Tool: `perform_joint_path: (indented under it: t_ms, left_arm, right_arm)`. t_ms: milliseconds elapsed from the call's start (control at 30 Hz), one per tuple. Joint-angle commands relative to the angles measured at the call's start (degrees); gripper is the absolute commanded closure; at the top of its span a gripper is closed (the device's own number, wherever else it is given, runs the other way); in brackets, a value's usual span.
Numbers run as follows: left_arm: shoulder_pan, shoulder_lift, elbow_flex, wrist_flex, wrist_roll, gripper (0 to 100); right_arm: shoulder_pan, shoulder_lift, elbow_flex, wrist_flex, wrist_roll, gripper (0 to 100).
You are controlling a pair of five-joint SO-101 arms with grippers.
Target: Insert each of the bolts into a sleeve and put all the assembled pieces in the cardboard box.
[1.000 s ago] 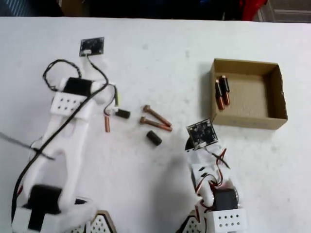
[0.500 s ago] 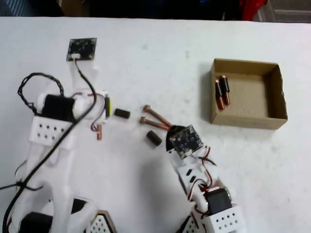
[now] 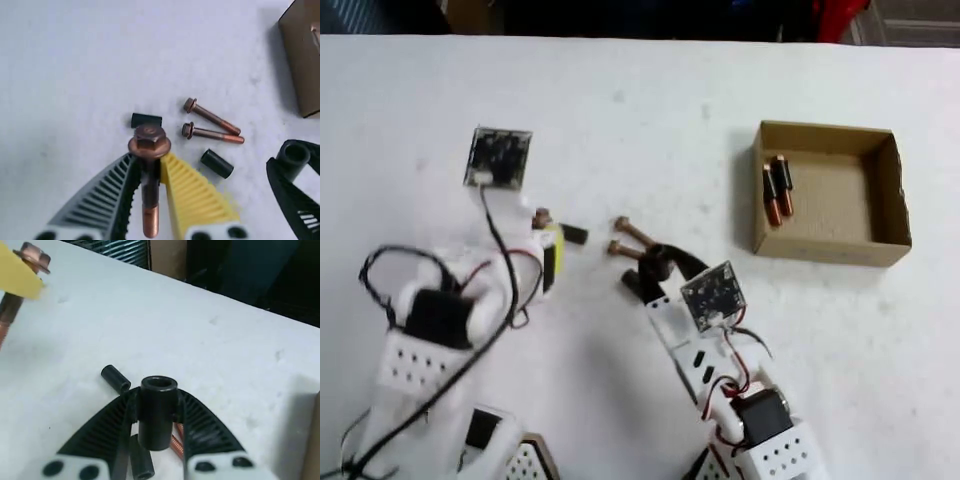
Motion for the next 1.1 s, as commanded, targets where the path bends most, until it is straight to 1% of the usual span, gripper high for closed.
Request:
perform_joint_path:
  t_ms: [0,100,200,267,367,533,633,833,900,967,1067]
  left_arm:
    - [0.7,-8.5,5.2,-12.6,-0.3,94]
    - [0.7,-13.1,9.8,-20.2,-0.2,94]
    - [0.7,-16.2,12.7,-25.4,0.1,94]
    - [0.7,-17.7,13.5,-28.2,3.0,94]
    - [2.3,-19.1,13.4,-30.3,7.8,94]
    - [10.9,-20.2,13.5,-34.4,7.9,94]
    - [13.9,-20.0,13.6,-37.8,7.9,94]
    - [16.0,-20.1,13.6,-38.9,7.9,94]
    - [16.7,-19.8,14.1,-40.5,7.9,94]
    - [17.5,-20.1,16.4,-43.5,7.9,94]
    - [18.5,-20.1,21.3,-50.3,7.9,94]
  right_arm:
    - [-0.7,-0.2,0.5,-3.4,-1.0,98.1]
    - [-0.7,-0.2,0.5,-5.1,-1.0,98.1]
    - [-0.7,-0.2,0.5,-7.0,-1.0,98.1]
    - [-0.7,-0.1,0.5,-8.4,-1.0,98.1]
    - [-0.7,0.0,0.5,-9.4,-1.0,98.1]
    - [-0.7,0.0,0.5,-9.2,-0.8,98.1]
    - [-0.7,0.0,0.5,-9.0,-0.5,98.1]
    - [-0.7,-0.1,0.5,-9.1,0.0,98.1]
    - [-0.7,-0.1,0.5,-8.9,2.3,98.1]
    - [-0.7,-0.1,0.5,-8.8,3.3,98.1]
    - [-0.7,0.0,0.5,-8.8,3.1,98.1]
